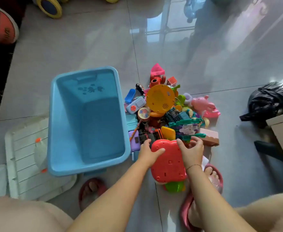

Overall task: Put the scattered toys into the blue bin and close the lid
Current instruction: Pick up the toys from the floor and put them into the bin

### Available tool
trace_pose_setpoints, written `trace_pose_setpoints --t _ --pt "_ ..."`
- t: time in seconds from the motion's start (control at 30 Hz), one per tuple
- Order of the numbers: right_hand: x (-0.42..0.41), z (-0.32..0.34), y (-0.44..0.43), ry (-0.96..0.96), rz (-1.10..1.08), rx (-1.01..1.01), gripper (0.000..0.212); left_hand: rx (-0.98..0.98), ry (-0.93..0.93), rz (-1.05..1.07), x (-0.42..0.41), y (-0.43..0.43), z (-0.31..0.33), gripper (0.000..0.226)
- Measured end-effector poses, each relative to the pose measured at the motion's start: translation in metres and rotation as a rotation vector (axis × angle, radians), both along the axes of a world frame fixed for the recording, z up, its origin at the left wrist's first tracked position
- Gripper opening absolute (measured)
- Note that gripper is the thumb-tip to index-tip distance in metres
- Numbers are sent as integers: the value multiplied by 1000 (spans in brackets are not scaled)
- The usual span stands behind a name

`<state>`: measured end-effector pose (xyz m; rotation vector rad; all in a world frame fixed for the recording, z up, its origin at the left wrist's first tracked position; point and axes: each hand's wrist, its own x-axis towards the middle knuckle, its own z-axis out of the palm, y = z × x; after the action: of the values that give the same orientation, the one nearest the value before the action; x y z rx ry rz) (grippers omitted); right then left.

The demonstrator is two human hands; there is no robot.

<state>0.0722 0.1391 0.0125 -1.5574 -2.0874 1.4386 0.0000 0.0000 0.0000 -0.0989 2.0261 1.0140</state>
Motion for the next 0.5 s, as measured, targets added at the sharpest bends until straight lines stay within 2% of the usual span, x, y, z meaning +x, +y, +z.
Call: trace_pose_setpoints --t 0.1,0.2,0.33,0.5 --pt "13 -4 1 -11 53 -88 65 -11 -59 61 6 -4 2 83" --pt "21 -11 8 -14 57 -141 61 -13 -133 122 14 -7 -3 77" --pt "17 -10 27 2 1 -119 62 28 -189 207 22 -4 -13 56" --pt "-9 -13 66 29 -21 -75 86 93 -139 86 23 2 -2 31"
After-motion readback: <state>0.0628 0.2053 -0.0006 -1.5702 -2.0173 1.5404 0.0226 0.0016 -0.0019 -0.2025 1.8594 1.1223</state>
